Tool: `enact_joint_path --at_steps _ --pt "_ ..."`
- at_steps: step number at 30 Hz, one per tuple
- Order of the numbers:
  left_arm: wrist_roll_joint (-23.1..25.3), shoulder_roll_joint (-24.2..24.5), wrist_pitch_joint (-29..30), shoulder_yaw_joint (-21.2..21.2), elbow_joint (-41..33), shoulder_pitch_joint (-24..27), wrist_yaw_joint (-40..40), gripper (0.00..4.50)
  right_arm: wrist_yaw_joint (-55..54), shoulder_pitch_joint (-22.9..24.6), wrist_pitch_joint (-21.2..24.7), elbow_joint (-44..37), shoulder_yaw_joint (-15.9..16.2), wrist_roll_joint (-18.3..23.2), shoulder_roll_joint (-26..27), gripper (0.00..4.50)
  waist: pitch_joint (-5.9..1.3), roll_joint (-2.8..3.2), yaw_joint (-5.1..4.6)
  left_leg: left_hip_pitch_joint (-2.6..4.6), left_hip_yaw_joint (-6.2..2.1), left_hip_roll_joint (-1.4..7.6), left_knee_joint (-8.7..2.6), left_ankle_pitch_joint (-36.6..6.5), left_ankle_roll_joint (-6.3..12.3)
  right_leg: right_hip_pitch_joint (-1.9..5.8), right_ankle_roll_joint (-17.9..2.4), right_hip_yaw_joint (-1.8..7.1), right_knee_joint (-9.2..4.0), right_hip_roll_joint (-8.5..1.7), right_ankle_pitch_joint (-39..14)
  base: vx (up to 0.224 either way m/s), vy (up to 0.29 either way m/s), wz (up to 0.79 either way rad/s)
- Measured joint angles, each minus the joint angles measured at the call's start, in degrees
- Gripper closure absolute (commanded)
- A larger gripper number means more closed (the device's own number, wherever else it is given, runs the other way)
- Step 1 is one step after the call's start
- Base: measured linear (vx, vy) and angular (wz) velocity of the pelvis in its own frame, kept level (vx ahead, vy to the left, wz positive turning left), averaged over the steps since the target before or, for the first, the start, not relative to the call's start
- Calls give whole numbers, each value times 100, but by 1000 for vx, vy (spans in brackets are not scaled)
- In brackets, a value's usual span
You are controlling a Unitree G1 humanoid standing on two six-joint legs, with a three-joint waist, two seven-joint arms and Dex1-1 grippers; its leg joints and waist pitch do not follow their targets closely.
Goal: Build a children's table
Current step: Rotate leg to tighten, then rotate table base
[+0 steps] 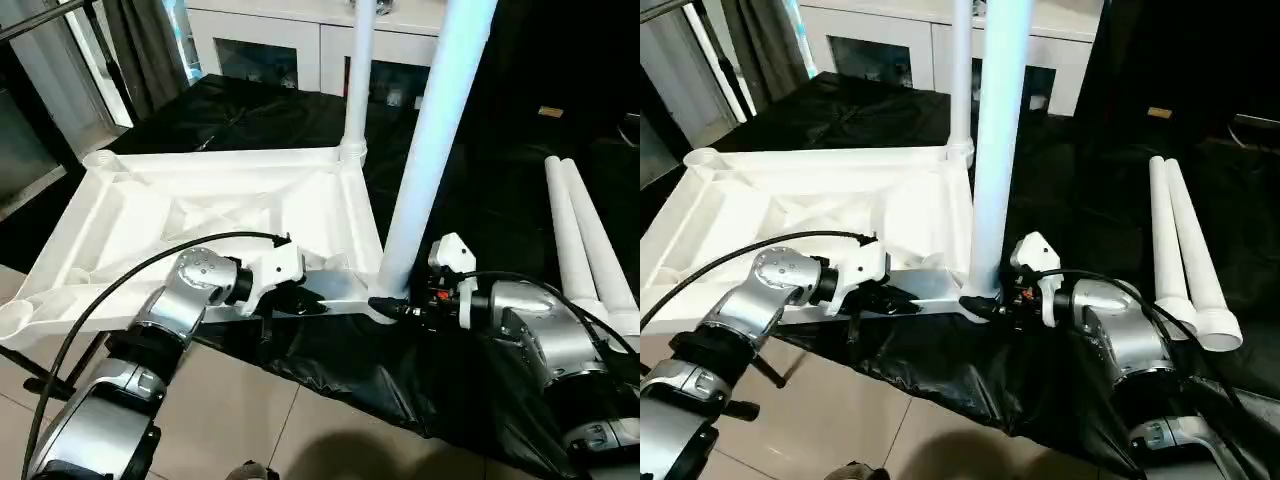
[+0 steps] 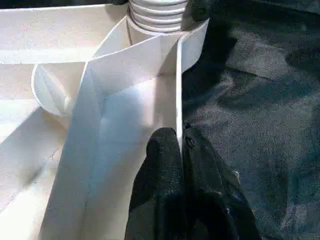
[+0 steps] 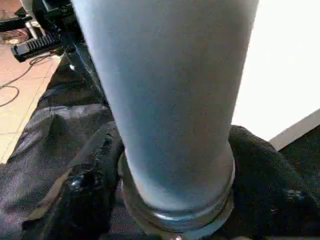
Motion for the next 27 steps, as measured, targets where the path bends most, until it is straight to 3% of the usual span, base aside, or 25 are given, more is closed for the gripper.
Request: enact_joint_path --at_steps 6,12,15,22,24,27 --pt "23 -53 7 1 19 0 121 450 -221 62 0 -47 -35 -14 75 175 -2 -6 4 5 0 1 0 0 0 2 0 0 3 0 0 0 0 0" --pt "310 -504 275 11 408 -306 1127 450 -1921 80 -53 162 -456 -233 675 178 -6 -25 -10 18 0 -4 7 0 -1 13 -13 5 6 -4 8 0 0 0" --pt "429 -987 510 51 652 -464 1911 450 -3310 24 -54 311 -801 -341 1146 178 -8 -22 -9 21 0 -13 7 0 -1 23 -13 12 1 -11 9 0 0 0" --pt "607 -1510 491 30 1107 -718 2737 450 -4841 -60 -259 468 -1108 -538 1646 178 -25 33 60 19 -2 -17 2 0 -1 34 -7 10 -3 -13 7 0 0 0" --pt "633 -1527 393 12 1196 -765 2779 450 -4926 -86 -345 529 -1125 -536 1665 122 -27 46 68 15 -3 -17 -1 0 -1 31 -3 8 -3 -13 5 0 0 0" --pt "684 -1523 285 8 1275 -806 2838 450 -4918 -90 -398 584 -1125 -537 1669 106 -26 50 62 12 -6 -15 -4 0 -1 28 3 4 -3 -12 1 0 0 0"
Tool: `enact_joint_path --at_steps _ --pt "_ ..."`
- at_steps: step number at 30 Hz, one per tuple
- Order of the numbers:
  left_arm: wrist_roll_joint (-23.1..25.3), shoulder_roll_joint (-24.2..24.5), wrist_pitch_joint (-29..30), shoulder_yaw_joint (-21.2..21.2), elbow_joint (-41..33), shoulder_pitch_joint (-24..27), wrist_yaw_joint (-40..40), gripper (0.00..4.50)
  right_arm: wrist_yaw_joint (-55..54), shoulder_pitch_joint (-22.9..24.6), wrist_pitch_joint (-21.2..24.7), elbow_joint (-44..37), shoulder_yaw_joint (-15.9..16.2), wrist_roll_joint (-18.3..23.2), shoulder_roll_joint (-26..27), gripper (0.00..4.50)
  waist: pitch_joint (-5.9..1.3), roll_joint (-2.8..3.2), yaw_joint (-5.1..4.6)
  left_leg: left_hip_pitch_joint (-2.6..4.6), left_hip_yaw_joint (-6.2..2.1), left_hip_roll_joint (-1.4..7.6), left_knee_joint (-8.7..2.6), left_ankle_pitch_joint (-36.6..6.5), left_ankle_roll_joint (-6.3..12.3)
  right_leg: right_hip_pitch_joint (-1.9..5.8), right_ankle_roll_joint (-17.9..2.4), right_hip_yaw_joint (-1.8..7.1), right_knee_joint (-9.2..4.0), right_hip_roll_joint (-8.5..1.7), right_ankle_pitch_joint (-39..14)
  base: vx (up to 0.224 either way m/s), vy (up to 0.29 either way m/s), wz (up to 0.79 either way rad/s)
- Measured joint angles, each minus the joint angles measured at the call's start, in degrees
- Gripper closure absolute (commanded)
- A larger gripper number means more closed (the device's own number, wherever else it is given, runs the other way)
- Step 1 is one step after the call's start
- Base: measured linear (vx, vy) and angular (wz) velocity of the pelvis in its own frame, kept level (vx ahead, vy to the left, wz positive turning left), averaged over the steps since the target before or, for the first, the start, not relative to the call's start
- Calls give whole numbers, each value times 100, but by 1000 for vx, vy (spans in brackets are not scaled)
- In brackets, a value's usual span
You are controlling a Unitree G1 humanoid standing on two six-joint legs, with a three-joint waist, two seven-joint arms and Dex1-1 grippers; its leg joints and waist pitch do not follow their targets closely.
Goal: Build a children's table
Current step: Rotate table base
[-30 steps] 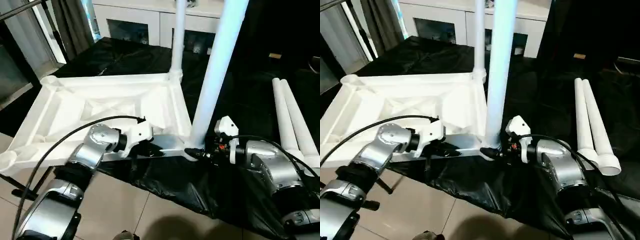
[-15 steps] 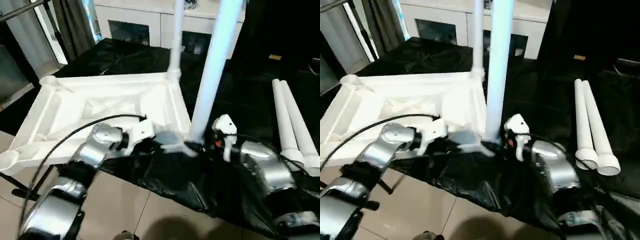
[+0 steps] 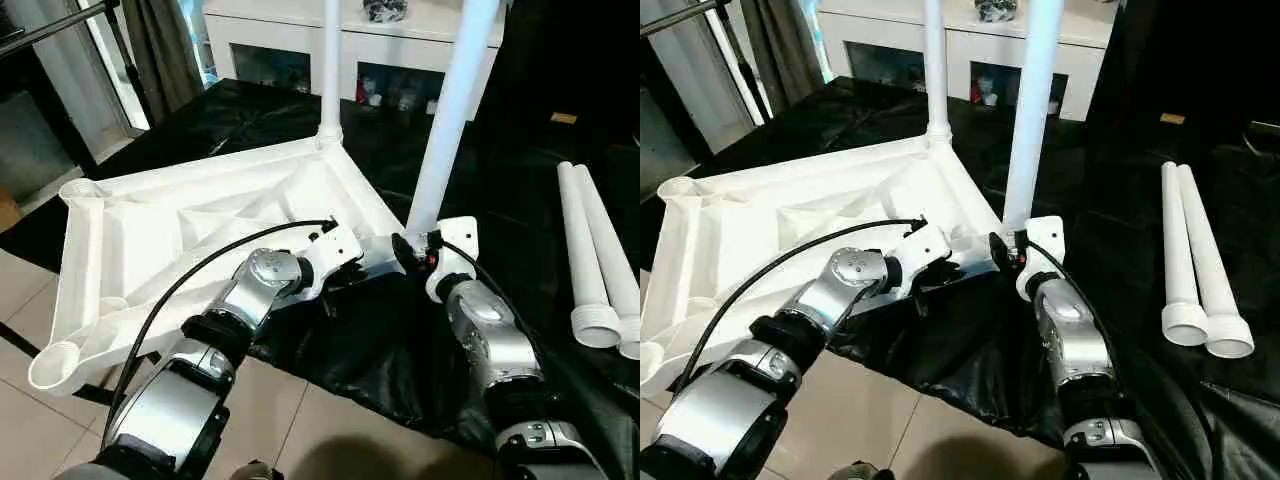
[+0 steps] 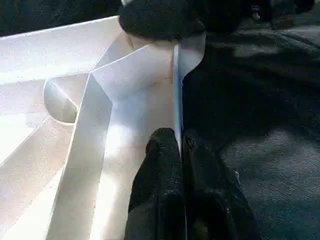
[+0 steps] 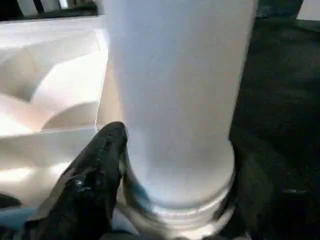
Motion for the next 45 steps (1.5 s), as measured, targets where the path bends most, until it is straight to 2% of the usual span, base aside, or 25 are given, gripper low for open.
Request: enact_joint_path --at_steps 1,4,5,8,15,16,18,23,27,29,30,33,34,37,38,39,41,45 --pt "8 7 -37 -4 22 -6 27 450 18 2 -12 7 11 -9 -13 89 1 2 -8 -1 0 0 0 0 0 -1 0 0 0 0 0 0 0 0" --pt "52 27 -195 -16 112 -35 57 450 264 63 -16 -77 82 -25 -211 89 3 5 -4 -5 0 1 -2 0 0 -4 1 -2 0 0 0 0 0 0" --pt "66 44 -248 -20 160 -58 58 450 450 189 2 -241 103 10 -347 89 6 10 19 -10 -1 0 -3 0 0 -3 5 -4 -2 0 -3 0 0 0" --pt "73 71 -338 -19 239 -94 117 450 982 447 58 -581 133 96 -645 89 9 15 -3 -12 0 2 -3 0 1 -8 9 -3 -2 1 -2 0 0 0" --pt "-2 18 -563 91 462 -179 47 450 2257 874 356 -1340 -43 710 -1600 89 23 58 9 -21 0 4 0 2 4 -17 10 -6 -2 2 -1 0 0 0" --pt "-54 17 -562 149 476 -179 9 422 2309 915 372 -1360 -66 732 -1648 84 24 63 8 -21 0 5 -1 3 5 -19 10 -7 0 2 -2 0 0 0" --pt "-289 -13 -653 335 459 -179 -20 394 2380 988 415 -1361 -84 757 -1651 82 41 58 9 -37 -1 9 1 7 12 -34 10 -16 3 4 -2 0 0 0" --pt "-576 35 -671 671 -39 -327 312 381 2490 1012 650 -1590 132 767 -1590 82 52 50 -27 -69 -3 14 35 46 72 -48 9 -16 2 5 -1 0 0 0" --pt "-560 744 -111 1078 -730 -341 883 381 2713 1087 942 -1962 506 778 -1550 82 59 40 -117 -84 -9 17 41 45 75 -57 10 -20 1 9 -2 0 0 0" --pt "-501 1114 209 1247 -1216 -119 1006 381 2724 1110 1049 -1997 661 752 -1496 82 60 37 -135 -86 -9 18 40 45 75 -60 10 -19 1 9 -3 0 0 0" --pt "-427 1383 443 1369 -1595 132 1087 381 2715 1140 1108 -2009 745 706 -1429 82 64 31 -145 -87 -9 19 39 44 74 -62 9 -19 0 10 -3 0 0 0" --pt "-266 1796 936 1673 -2119 639 1214 381 2655 1197 1233 -2022 895 644 -1367 82 77 9 -123 -99 -10 20 46 37 62 -65 10 -24 1 10 -4 0 0 0" --pt "-196 1898 1153 1773 -2401 858 1239 408 2632 1184 1274 -2037 922 628 -1322 111 80 5 -112 -100 -8 21 47 31 51 -65 10 -23 1 8 -4 0 0 0" --pt "159 2415 1980 2128 -3307 1598 1333 417 2555 1174 1412 -2201 1082 609 -1164 122 87 -27 -134 -95 -7 25 50 29 49 -64 10 -21 4 11 -4 0 0 0" --pt "237 2487 2129 2235 -3351 1636 1366 417 2544 1185 1427 -2203 1097 590 -1177 122 95 -44 -125 -97 -9 26 49 30 48 -64 10 -26 4 11 -4 0 0 0" --pt "319 2573 2319 2324 -3518 1734 1434 440 2527 1170 1471 -2203 1127 561 -1175 152 99 -53 -88 -100 -7 27 46 30 47 -62 10 -26 3 11 -4 0 0 0" --pt "416 2765 2589 2438 -3798 1985 1589 448 2490 1133 1504 -2196 1183 529 -1097 160 97 -57 -72 -93 -5 27 49 30 46 -55 10 -19 5 11 -4 0 0 0" --pt "454 3079 2777 2543 -3543 2107 1855 450 2369 1044 1512 -2061 1277 440 -1027 203 89 -77 -20 -92 -7 25 47 30 45 -55 11 -20 9 11 -2 0 0 0"
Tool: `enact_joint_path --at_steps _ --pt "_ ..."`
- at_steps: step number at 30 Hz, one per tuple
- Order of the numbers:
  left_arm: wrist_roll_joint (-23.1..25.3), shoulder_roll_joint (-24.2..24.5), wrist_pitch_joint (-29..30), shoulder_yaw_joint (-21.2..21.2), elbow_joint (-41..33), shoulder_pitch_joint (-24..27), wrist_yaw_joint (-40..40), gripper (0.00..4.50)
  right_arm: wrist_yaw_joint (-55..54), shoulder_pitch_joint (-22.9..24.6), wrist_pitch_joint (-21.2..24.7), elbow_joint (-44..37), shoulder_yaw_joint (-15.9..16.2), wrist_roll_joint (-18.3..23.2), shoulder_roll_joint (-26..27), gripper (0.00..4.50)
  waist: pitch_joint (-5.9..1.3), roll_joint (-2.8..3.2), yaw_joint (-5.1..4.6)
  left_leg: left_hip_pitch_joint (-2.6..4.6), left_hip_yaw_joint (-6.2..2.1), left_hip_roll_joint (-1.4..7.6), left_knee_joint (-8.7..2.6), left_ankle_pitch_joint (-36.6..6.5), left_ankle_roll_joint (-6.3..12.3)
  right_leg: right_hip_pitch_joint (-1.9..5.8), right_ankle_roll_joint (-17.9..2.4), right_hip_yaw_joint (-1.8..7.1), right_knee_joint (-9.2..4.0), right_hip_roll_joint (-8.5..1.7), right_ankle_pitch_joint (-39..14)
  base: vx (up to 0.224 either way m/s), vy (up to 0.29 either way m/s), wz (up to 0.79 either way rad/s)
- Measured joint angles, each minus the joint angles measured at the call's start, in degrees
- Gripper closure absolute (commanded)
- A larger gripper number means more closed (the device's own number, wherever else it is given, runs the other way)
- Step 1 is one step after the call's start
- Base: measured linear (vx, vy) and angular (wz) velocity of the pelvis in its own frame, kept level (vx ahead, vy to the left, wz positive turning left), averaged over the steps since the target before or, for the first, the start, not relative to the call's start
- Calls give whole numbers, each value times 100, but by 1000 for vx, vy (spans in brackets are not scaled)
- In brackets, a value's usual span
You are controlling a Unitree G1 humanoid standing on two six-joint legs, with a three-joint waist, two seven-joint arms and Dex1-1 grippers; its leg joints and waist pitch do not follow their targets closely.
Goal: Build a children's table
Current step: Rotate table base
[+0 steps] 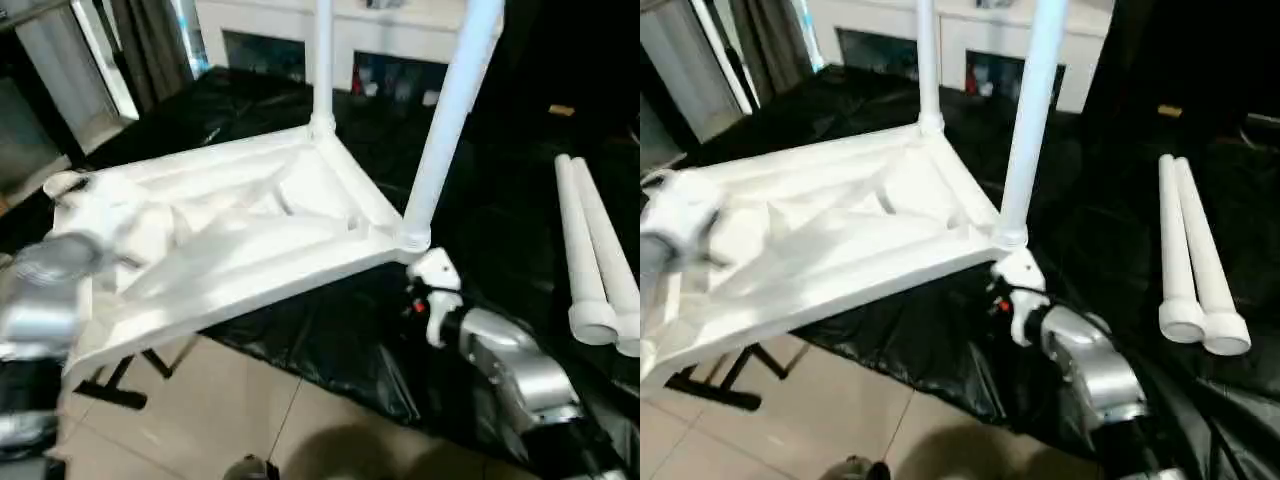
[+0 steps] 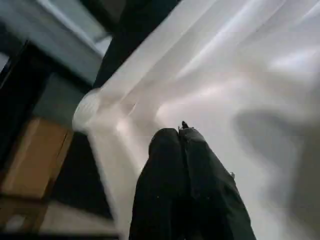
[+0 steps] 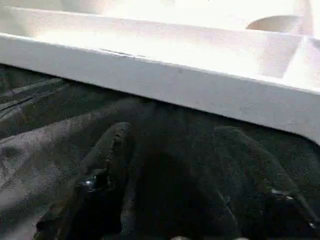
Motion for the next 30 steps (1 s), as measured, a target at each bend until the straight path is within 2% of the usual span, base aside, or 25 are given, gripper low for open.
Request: enact_joint_path --at_steps 3,5,12,18,23,30 --pt "-120 126 -366 -290 698 -79 -157 450 -108 -152 -11 154 41 -117 104 212 -10 -16 41 0 -3 -6 1 1 -1 1 4 6 3 0 4 0 0 0" --pt "-151 76 -463 -445 919 -83 -321 450 -141 -189 -11 198 69 -128 149 240 -13 -28 45 0 -4 -7 4 1 -1 4 4 9 3 0 5 0 0 0" --pt "-54 -82 -586 -812 1270 -363 -892 450 -445 -391 -4 521 81 -237 280 296 -13 -40 11 0 -10 -7 2 3 -5 1 9 6 8 0 13 0 0 0" --pt "-50 103 -900 -1174 1717 -659 -1365 450 -585 -549 -45 823 77 -365 357 348 -14 -39 4 3 -11 -7 6 4 -6 2 10 9 13 2 13 0 0 0" --pt "16 259 -930 -1416 1837 -805 -2061 450 -599 -734 -99 1066 81 -393 401 399 -15 -39 3 6 -8 -11 9 4 -5 3 10 17 14 -1 13 0 0 0" --pt "-490 182 -548 -1496 1645 -813 -3115 450 -709 -975 -279 1436 65 -439 418 446 -17 -40 24 13 -4 -12 9 4 -6 6 8 18 24 -4 14 0 0 0"
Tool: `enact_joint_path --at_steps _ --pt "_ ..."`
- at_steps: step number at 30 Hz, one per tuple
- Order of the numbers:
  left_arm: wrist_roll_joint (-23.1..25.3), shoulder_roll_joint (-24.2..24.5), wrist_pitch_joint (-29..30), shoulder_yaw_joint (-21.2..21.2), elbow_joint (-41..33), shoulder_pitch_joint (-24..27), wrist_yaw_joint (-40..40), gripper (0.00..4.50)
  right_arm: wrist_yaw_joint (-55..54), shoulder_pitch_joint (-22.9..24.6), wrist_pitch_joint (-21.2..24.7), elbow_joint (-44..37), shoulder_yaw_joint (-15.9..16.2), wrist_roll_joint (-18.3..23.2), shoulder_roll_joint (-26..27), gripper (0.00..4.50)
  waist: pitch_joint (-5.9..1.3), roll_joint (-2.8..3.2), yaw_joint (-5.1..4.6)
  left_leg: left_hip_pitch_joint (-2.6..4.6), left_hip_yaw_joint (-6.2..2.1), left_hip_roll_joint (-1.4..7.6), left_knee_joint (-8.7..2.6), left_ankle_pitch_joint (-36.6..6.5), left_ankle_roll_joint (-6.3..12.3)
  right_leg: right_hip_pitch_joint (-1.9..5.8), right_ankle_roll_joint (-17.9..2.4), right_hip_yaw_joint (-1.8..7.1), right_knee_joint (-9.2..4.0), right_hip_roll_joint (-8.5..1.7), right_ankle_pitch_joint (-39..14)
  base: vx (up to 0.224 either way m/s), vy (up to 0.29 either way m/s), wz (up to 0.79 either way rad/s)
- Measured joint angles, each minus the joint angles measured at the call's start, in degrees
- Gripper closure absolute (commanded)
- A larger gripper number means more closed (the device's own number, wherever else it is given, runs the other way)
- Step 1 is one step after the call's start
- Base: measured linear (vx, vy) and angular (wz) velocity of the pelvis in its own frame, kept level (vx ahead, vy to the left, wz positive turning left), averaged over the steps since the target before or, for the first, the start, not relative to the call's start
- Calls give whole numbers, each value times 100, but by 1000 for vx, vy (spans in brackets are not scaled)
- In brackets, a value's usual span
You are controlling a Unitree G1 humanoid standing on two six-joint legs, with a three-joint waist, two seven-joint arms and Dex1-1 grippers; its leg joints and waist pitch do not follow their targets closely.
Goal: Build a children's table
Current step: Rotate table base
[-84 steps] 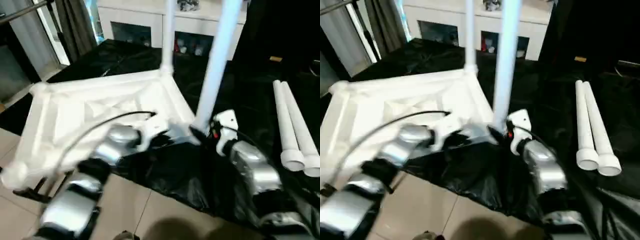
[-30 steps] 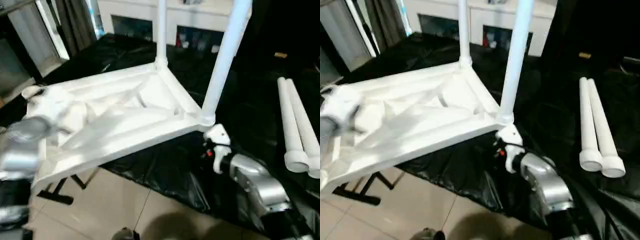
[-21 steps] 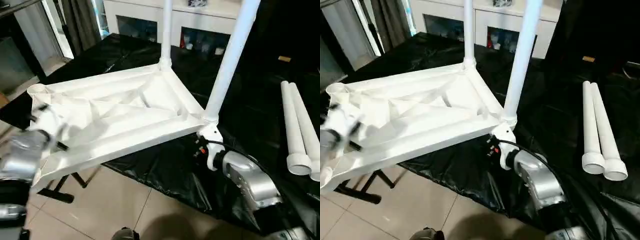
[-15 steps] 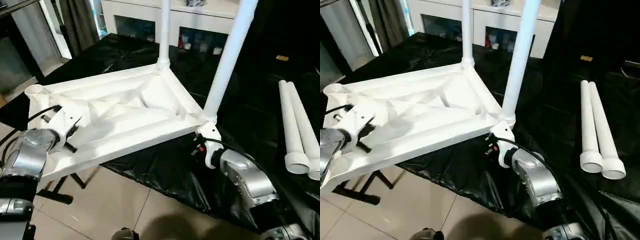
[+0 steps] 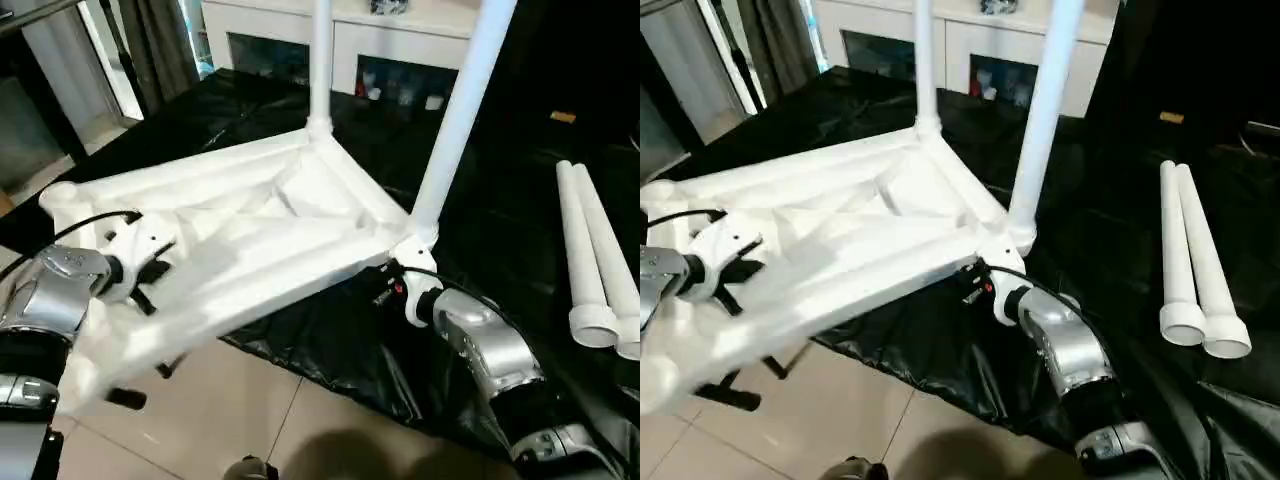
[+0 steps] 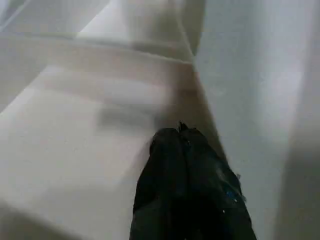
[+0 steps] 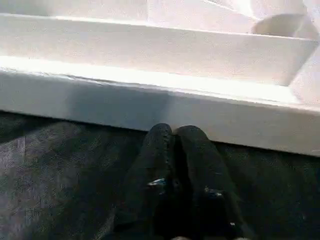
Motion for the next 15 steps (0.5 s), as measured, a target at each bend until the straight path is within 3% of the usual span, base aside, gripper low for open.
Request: enact_joint_path --at_steps 5,10,15 --pt "-375 -460 306 -147 -396 0 -646 450 -67 -28 -33 119 -140 -11 -60 446 0 0 52 -1 9 -4 9 0 1 11 -4 5 -1 -8 2 0 0 0" --pt "-486 -981 361 -444 -478 -180 -824 450 -123 -74 -122 196 -224 -21 -121 446 0 0 -20 -1 7 1 10 1 1 8 -7 1 4 -4 13 0 0 0" --pt "-398 -1685 74 -618 208 -735 -446 450 -270 -81 -147 221 -402 -28 -238 446 6 9 -23 -2 5 2 12 4 -2 5 -4 0 6 -2 17 0 0 0"
